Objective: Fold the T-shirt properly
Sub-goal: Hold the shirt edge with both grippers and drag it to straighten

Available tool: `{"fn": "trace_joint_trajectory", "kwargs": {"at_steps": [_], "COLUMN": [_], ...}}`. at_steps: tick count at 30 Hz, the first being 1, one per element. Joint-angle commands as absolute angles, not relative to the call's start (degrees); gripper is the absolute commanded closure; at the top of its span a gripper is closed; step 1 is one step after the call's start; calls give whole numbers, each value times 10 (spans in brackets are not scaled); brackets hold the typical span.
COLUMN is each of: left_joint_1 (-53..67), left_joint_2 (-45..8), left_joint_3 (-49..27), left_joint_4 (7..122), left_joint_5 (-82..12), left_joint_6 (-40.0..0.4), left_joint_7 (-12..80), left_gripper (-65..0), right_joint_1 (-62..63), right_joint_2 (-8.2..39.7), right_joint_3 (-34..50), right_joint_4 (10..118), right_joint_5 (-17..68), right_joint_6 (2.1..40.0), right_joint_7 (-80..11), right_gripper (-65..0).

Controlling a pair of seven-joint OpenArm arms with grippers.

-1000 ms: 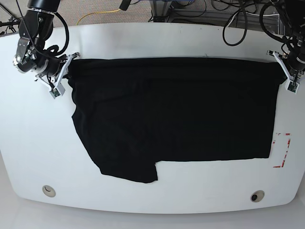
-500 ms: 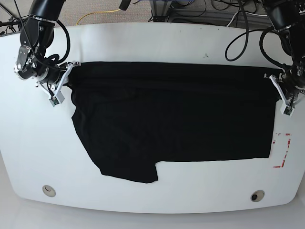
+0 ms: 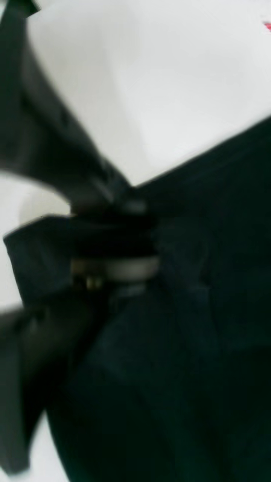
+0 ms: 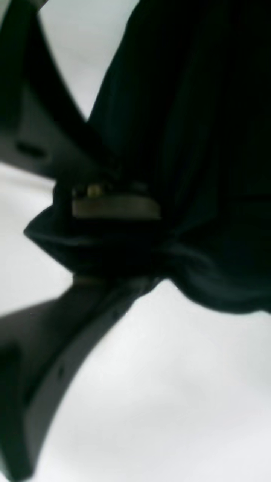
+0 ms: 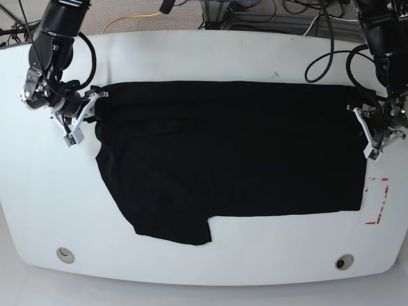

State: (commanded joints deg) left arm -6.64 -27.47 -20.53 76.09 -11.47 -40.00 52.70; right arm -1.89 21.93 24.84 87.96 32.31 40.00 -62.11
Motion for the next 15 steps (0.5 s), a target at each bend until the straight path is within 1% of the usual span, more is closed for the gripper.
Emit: {"fn": "trace_joint_trajectory", "kwargs": {"at_steps": [1,2,3,4,8,11,13,15], "left_joint_1": [-74,-78,-81,-85,-110,-110,-110,-109], "left_joint_2": [-276,-284,-293,-298,-302,-301,-298,-298], "left_joint_3": [-206,-207,-207,-207,-213,-259,-289,-295], "left_joint_4": [750,746,742,740,744,763,769,770], "left_joint_5": [-115,-115,-116,-116,-119,-119,-119,-119], "left_joint_6": [-400,-400,-400,-400,-400,-400,-400,-400], "left_joint_7": [527,527,527,527,527,527,527,527], "left_gripper": [-315,-338,-347,-344,-346,-346,-346,-346], "right_joint_1": [-16,-15,-15,-15,-25,-58,-68,-71], "right_joint_2": [219,220,221,225,230,227,204,187], "right_joint_3": [250,250,250,251,251,264,292,322], "right_joint_4": [880,880,880,881,918,982,1001,1009], "right_joint_5": [323,323,323,324,328,329,329,329], "right_joint_6": [400,400,400,400,400,400,400,400], "right_joint_7": [-621,-622,-622,-623,-625,-625,-633,-652], "right_gripper": [-382,-419,-450,-461,-426,-406,-407,-409]}}
